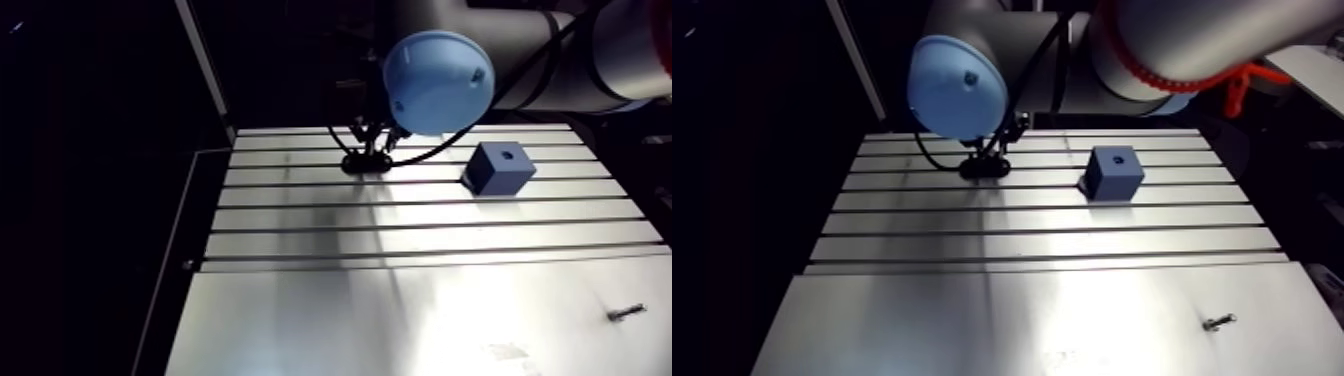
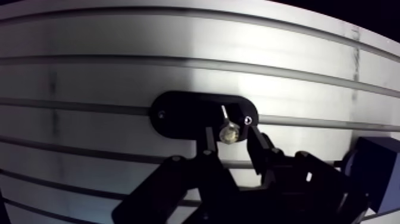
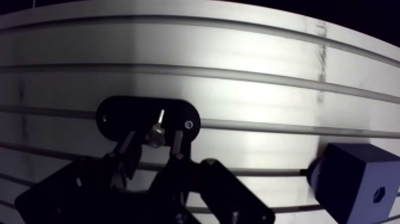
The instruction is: Pick up the M10 bolt and insert it into the hex recess until seated.
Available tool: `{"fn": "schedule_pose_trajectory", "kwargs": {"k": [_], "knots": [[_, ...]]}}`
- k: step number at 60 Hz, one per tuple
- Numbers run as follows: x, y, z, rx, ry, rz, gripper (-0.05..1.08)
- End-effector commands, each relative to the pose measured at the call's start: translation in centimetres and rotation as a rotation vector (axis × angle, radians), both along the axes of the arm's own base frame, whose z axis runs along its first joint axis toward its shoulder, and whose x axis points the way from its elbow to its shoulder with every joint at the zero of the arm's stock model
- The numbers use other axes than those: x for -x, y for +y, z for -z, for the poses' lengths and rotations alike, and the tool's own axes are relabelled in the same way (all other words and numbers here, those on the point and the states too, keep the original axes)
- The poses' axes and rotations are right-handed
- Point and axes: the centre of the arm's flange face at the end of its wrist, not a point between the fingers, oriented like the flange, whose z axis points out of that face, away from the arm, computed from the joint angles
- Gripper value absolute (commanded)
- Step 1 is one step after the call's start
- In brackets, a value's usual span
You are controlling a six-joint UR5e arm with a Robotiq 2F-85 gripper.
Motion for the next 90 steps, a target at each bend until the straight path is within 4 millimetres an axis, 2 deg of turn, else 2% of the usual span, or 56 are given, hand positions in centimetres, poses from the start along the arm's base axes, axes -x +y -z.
{"fn": "schedule_pose_trajectory", "kwargs": {"k": [1,90], "knots": [[-0.04,0.03,-0.1,0.0,0.002,0.001,0.59],[-0.21,-0.07,-0.02,0.008,0.004,-0.004,0.71]]}}
